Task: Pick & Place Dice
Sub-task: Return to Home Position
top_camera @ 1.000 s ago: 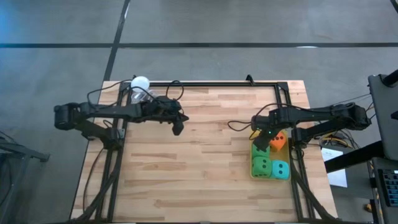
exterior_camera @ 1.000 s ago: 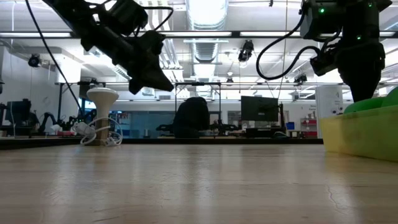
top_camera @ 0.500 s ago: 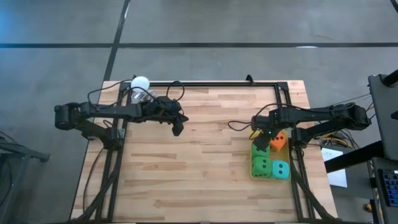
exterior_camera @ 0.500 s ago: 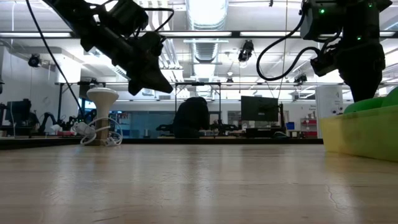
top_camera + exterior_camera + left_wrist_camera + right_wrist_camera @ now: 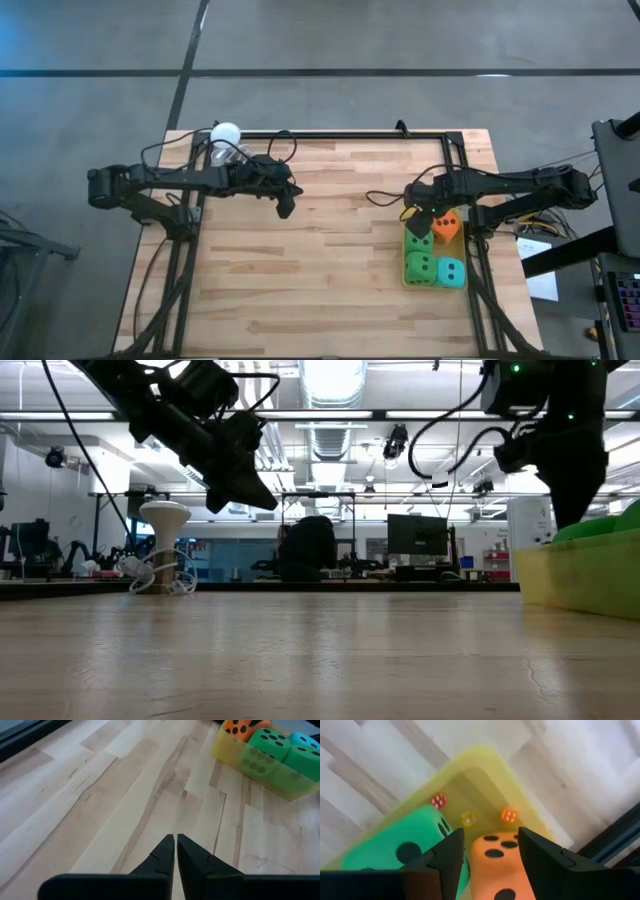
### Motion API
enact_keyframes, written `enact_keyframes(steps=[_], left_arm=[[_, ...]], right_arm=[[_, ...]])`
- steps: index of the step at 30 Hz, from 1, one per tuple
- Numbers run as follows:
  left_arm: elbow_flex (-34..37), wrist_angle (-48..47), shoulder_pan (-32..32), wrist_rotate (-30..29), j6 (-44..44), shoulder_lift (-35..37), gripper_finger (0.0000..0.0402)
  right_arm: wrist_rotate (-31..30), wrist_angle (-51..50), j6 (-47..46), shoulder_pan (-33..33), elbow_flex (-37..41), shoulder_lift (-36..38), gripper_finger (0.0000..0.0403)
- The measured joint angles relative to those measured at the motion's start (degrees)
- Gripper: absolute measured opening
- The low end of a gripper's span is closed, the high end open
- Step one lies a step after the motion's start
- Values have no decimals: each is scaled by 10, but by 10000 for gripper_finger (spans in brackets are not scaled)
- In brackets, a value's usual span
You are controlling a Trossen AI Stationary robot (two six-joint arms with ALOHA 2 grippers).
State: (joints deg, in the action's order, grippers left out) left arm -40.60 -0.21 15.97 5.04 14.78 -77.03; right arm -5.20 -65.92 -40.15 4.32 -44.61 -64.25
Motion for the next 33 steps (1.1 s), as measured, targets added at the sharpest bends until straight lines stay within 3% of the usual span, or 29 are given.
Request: enact_keyframes(steps=[6, 11, 16, 21, 25, 29, 33], left_arm=[[0, 0, 0, 1, -24, 14, 25], [1, -1, 1, 5, -21, 64, 25], [1, -33, 1, 32, -21, 139, 25], [1, -94, -9, 91, -22, 241, 25], [1, -138, -25, 96, -29, 327, 25], [22, -166, -44, 99, -54, 397, 25], [80, -119, -51, 100, -39, 436, 25]], right_arm=[[-30, 1, 12, -8, -45, 11, 166], [-91, -1, 43, -33, -92, 48, 156], [-150, -13, 39, -65, -95, 141, 148], [-172, -2, 8, -103, -59, 268, 141], [-176, 82, 51, -133, -4, 365, 136], [-124, 241, 154, -150, 75, 444, 133], [-83, 355, 214, -151, 140, 504, 129]])
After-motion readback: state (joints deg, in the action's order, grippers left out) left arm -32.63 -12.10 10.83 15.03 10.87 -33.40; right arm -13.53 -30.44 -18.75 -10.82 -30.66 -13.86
